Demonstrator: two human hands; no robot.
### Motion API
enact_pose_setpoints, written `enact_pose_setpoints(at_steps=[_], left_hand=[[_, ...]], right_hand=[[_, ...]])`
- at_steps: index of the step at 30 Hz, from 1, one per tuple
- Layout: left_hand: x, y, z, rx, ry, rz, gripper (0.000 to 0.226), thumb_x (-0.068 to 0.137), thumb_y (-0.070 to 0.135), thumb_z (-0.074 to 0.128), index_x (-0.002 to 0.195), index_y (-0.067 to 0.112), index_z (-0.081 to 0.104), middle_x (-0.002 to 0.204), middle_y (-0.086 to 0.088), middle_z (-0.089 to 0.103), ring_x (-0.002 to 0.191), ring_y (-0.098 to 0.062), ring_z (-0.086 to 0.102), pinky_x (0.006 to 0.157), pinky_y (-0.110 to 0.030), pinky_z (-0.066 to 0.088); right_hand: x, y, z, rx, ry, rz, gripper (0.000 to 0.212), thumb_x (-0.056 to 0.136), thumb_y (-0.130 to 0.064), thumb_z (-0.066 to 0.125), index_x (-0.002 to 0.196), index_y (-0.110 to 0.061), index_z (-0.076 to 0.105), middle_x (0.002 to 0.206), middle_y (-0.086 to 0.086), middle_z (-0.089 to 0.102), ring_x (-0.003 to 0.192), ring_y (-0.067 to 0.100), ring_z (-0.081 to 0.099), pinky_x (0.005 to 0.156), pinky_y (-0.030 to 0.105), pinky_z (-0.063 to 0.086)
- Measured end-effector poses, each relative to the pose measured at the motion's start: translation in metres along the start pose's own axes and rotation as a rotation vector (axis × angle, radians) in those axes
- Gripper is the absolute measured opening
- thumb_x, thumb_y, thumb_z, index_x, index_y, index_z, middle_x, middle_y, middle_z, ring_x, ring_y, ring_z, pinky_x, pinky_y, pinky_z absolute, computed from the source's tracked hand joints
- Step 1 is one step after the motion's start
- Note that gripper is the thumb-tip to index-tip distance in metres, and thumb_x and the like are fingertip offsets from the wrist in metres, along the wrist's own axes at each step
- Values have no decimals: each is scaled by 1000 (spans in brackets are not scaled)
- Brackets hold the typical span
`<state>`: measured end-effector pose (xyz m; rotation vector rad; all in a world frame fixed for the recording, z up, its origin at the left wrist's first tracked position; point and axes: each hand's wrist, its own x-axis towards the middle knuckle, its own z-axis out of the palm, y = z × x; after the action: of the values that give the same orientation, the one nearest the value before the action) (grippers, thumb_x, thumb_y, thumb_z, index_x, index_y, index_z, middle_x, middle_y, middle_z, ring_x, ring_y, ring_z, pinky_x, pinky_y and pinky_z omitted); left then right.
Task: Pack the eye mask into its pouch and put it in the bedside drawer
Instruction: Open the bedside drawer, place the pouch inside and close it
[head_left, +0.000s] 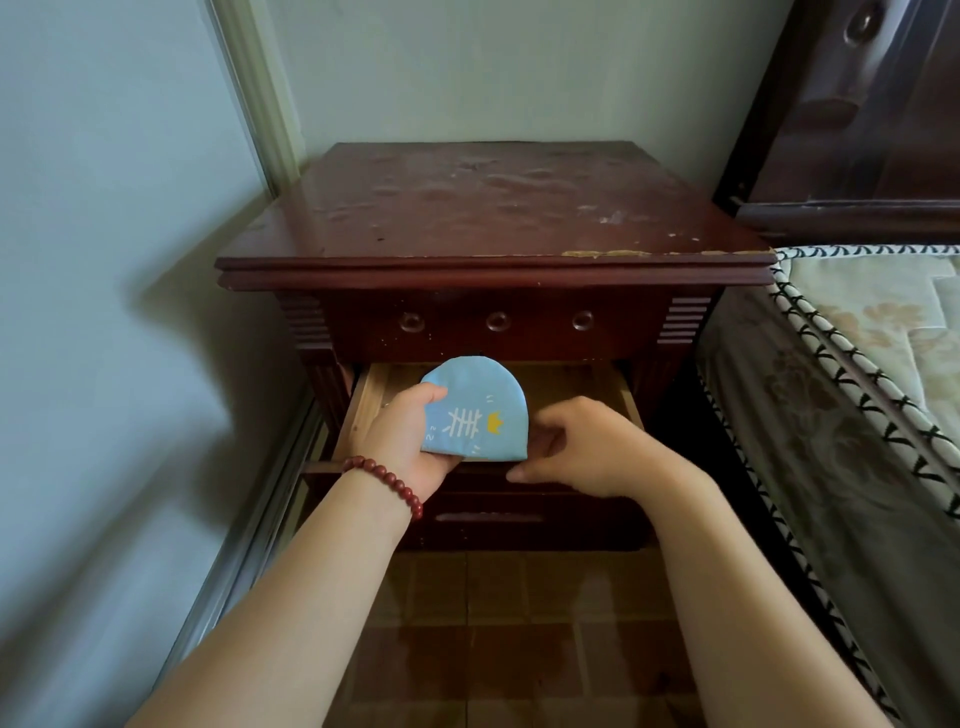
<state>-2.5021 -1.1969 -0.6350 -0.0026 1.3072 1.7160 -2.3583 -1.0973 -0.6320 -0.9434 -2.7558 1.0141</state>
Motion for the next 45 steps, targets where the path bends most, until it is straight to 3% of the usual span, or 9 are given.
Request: enact_pose_setpoints(at_steps=[4,7,11,14,26,30,35,40,45], left_hand=[[9,-2,6,-9,14,-20,27,89,10,51,116,10,48,105,-16,62,90,-30,65,62,-43,55],[16,-3,13,18,37,-18,24,89,11,51,113,10,48,103,-15,62,87,-29,65,54,-39,53],[23,-3,22,117,36,-23,19,90,8,48,109,9,49,90,-12,61,76,-25,64,48,-36,51],[30,-1,24,202,12,-48,35,83,-4,43,116,6,47,103,-18,59,87,-30,64,60,-42,54],[83,-4,29,849,75,-38,44,82,-6,57,125,-6,49,120,-21,58,108,-37,59,95,-45,49],[92,-8,31,1120,80,32,50,84,9,64,130,1,46,110,-12,59,76,-22,60,58,-25,56],[103,-8,27,1191,120,69,38,83,14,66,116,-2,55,71,-4,51,57,-13,49,27,-14,39],[119,-14,21,1280,118,187,52,84,12,65,131,6,45,129,-14,54,115,-28,54,88,-31,47],[126,-18,17,1388,76,222,62,78,12,71,132,14,42,135,-10,48,121,-26,49,94,-33,43]], right_hand=[[-3,4,-14,260,-98,0,58,55,-67,73,103,-34,67,100,-11,72,96,6,66,88,30,52],[1,7,-15,332,-106,21,66,56,-76,60,105,-32,64,99,-12,72,90,3,69,79,21,53],[21,17,-7,449,12,171,26,90,-44,52,97,-25,68,88,-6,74,75,8,71,66,21,54],[38,22,-3,370,79,241,26,89,-24,50,85,-4,66,74,6,63,67,17,60,63,31,48],[85,34,3,185,-54,455,19,88,0,49,70,0,53,48,8,54,30,11,50,32,15,34],[97,38,4,153,-68,508,22,85,3,47,64,-1,50,28,6,50,21,10,46,28,12,30],[112,52,9,303,-78,603,15,91,-3,51,104,0,59,74,11,57,58,16,57,56,22,48],[126,74,14,480,54,630,18,86,-9,63,103,0,61,78,10,61,63,17,59,64,25,50],[133,81,23,312,59,579,19,85,-21,66,93,-4,61,80,9,65,63,16,60,50,20,47]])
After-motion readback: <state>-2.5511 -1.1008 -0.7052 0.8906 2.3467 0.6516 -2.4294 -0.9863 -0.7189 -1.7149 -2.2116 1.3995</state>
